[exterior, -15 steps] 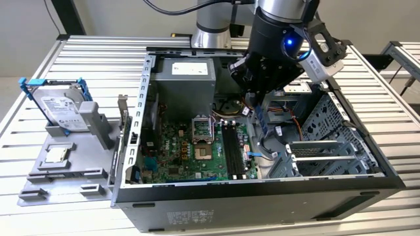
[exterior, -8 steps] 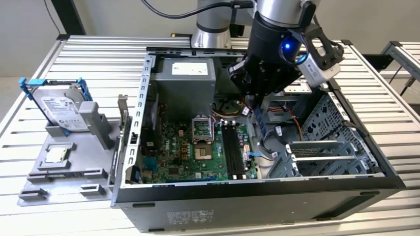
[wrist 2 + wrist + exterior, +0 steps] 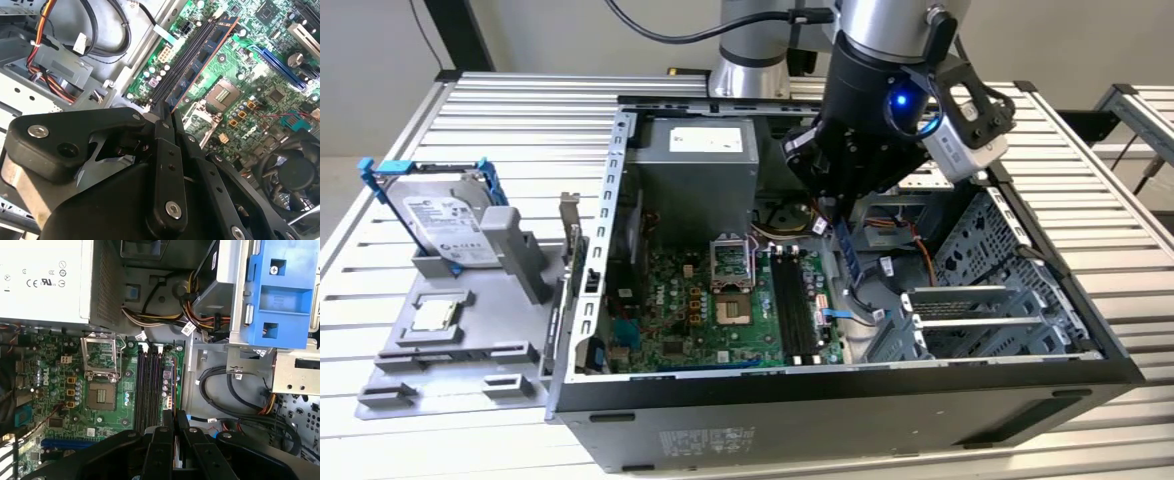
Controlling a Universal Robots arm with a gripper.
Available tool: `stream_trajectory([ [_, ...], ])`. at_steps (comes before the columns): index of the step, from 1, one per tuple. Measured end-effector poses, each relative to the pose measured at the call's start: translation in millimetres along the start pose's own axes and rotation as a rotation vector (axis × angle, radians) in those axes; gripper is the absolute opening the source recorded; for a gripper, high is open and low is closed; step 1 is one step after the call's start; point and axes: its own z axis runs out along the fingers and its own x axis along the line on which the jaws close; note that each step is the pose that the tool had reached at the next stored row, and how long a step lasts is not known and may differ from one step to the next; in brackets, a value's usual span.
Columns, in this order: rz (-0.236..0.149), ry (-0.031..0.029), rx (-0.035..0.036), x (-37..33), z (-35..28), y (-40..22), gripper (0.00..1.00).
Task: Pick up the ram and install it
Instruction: 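Insert the ram into the slot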
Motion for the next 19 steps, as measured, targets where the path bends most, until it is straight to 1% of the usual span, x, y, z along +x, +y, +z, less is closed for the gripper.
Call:
stream_trajectory([
  [11, 0.001, 0.0, 0.0, 0.0, 0.5, 0.0, 0.0],
  [13, 0.002, 0.0, -0.0003, 0.0, 2.4, 0.1, 0.0],
  [15, 0.002, 0.002, 0.0002, -0.3, 5.2, 0.4, 0.0],
  [17, 0.002, 0.0038, 0.0001, -0.7, 8.8, 0.8, 0.0],
  [19, 0.003, 0.004, 0.0001, -0.7, 12.4, 0.9, 0.0],
])
